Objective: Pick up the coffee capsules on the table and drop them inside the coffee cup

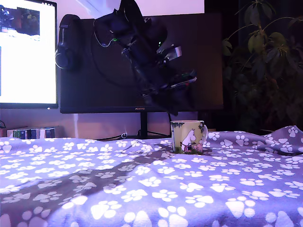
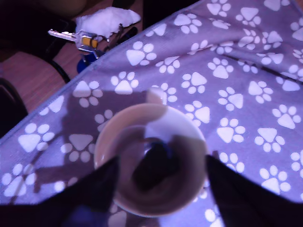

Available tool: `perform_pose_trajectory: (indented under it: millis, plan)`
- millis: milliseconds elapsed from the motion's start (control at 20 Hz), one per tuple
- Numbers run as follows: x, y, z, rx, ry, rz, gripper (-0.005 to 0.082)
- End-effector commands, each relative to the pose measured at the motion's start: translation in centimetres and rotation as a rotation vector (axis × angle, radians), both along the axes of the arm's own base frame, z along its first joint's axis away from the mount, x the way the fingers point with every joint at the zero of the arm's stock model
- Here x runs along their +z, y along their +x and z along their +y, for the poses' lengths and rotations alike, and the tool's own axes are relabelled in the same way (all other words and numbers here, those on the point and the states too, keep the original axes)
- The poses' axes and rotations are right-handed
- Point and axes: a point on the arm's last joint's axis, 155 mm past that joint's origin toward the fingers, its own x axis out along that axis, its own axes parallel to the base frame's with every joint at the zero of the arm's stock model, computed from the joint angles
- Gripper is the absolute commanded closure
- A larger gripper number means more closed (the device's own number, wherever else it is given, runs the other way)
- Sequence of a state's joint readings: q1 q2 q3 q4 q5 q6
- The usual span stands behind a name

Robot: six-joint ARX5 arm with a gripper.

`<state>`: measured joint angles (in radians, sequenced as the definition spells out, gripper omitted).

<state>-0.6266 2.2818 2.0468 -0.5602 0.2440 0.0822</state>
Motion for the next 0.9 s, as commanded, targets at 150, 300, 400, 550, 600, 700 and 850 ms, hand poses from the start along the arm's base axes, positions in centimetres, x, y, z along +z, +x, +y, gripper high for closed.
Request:
perform_pose_trajectory:
  millis: [150,300,400,550,600,700,850]
  plan:
    - [-1.31,0.17,-0.53,-0.008,0.006,0.005,0.017]
    - [-1.3,0.19,-0.52,-0.008,0.006,0.004,0.0171]
    - [-1.28,0.21,-0.53,-0.009,0.005,0.003,0.0172]
    - [-1.23,0.2,-0.53,-0.009,0.005,0.003,0.0209]
    - [-1.1,0.2,-0.53,-0.009,0.003,0.001,0.0229]
    - [-0.86,0.22,-0.56,-0.009,0.001,-0.002,0.0292]
    - [-0.41,0.18,-0.53,-0.009,-0.001,-0.004,0.0407]
